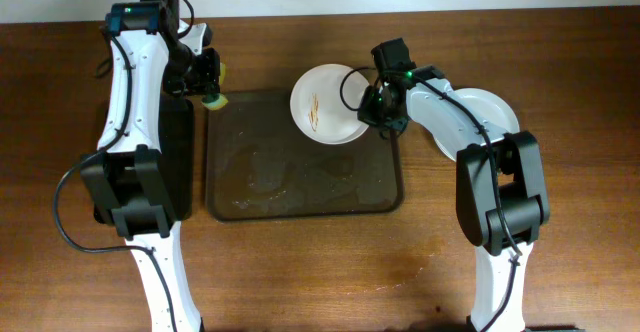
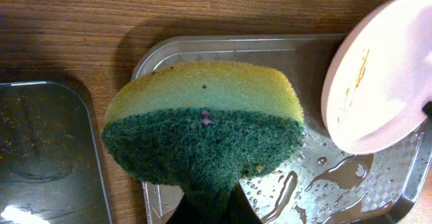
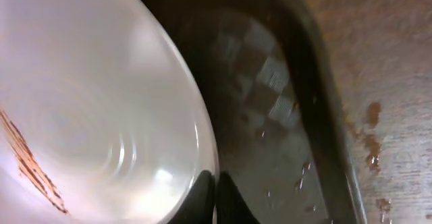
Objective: Clean dirty plates on tray and stack at the side
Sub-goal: 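Grasp the pink plate rim with the right gripper and drag it to tray center, then scrub the pink plate with the sponge in the left gripper, then lift the pink plate with the right gripper and stack it on the plate pile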
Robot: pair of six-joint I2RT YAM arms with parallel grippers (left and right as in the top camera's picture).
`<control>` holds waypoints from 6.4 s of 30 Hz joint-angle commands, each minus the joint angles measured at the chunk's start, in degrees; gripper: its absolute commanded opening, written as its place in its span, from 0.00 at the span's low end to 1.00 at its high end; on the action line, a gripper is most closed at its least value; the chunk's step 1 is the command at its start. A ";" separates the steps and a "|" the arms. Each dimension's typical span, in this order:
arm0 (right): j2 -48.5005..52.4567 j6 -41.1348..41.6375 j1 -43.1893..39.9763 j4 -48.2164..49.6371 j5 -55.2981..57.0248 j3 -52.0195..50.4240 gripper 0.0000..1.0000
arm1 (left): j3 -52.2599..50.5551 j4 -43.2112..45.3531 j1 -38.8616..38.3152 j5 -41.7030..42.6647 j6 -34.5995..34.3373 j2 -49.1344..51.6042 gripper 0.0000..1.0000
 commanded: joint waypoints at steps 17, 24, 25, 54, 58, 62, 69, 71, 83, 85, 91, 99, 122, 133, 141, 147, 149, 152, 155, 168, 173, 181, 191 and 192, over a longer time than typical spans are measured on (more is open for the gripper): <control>3.67 -1.22 8.68 -0.85 -5.60 -0.02 0.31 | 0.57 -1.18 -0.24 -0.37 -0.74 -0.26 0.01; 4.50 3.78 9.35 -1.79 -5.77 -0.11 0.04 | 0.26 -5.73 -5.90 -0.46 0.24 -0.22 0.01; 4.50 3.87 9.35 -1.62 -5.77 -0.11 0.04 | -1.27 -5.31 -8.04 -0.92 0.98 -0.22 0.01; 4.50 3.65 9.35 0.13 -5.79 -0.11 0.04 | -34.10 14.27 -14.29 -5.66 4.39 -0.22 0.01; 4.50 3.67 9.35 0.63 -6.93 -0.11 0.04 | -34.12 17.22 -16.57 15.13 10.34 -0.22 0.01; 4.50 3.65 9.35 0.96 -7.06 -0.11 0.04 | -34.12 26.27 -17.11 18.82 5.88 0.02 0.01; 4.50 3.65 9.35 1.18 -7.04 -0.11 0.04 | -34.10 35.63 -10.75 -8.13 -9.75 0.02 0.01; 4.50 3.65 9.35 1.20 -7.06 -0.11 0.04 | -34.10 27.76 -10.01 -13.62 -9.75 0.02 0.01; 4.50 3.65 9.35 1.16 -7.30 -0.11 0.04 | -34.10 34.45 -10.38 12.11 5.40 0.68 0.01; 4.50 3.65 9.35 1.18 -7.28 -0.11 0.04 | -34.10 39.30 -8.70 10.40 0.00 0.70 0.01; 4.50 3.65 9.35 1.20 -7.28 -0.11 0.04 | -34.10 14.73 -8.33 -17.86 -13.66 0.70 0.01; 4.50 3.65 9.35 1.18 -7.28 -0.11 0.04 | -34.10 23.17 -15.58 18.12 13.22 0.72 0.01; 4.50 3.63 9.35 1.16 -7.28 -0.11 0.04 | -34.10 33.64 -11.41 11.34 4.11 0.72 0.01; 4.50 3.61 9.35 1.18 -7.28 -0.11 0.04 | -34.10 5.77 -4.85 4.20 6.62 0.72 0.01; 4.50 3.28 9.35 1.18 -7.28 -0.11 0.04 | -34.10 33.51 -7.19 18.27 0.33 0.72 0.01; 4.50 3.19 9.35 1.18 -7.23 -0.11 0.04 | -32.39 24.20 -7.19 -16.06 -12.96 0.63 0.01; 4.50 2.95 9.35 1.16 -7.26 -0.11 0.04 | -29.75 15.63 -7.21 -16.48 -12.94 0.59 0.01; 4.50 1.66 9.35 0.72 -7.39 -0.11 0.04 | -19.89 2.54 -7.23 -6.23 -3.45 0.59 0.01; 4.00 -6.86 9.01 0.72 -15.28 0.09 0.04 | -5.29 -5.38 -7.19 -4.79 -1.51 0.59 0.01; -22.84 -14.16 20.26 -18.21 43.43 0.04 0.04 | 11.50 -3.87 -4.15 -5.92 -1.55 0.66 0.01; -22.40 -11.15 31.54 -18.21 69.24 -0.70 0.04 | 11.02 -3.69 -4.15 -5.92 -1.55 0.66 0.01; -22.43 -11.37 39.67 -17.31 98.99 -0.66 0.04 | 10.62 -3.65 -4.15 -5.92 -1.55 0.66 0.01; -26.25 -8.57 22.49 -17.38 50.82 -0.66 0.04 | 10.62 -3.67 -4.15 -5.90 -1.55 0.66 0.01; -26.97 -8.61 18.64 -17.46 45.07 -0.66 0.04 | 10.62 -3.74 -4.15 -5.92 -1.53 0.66 0.01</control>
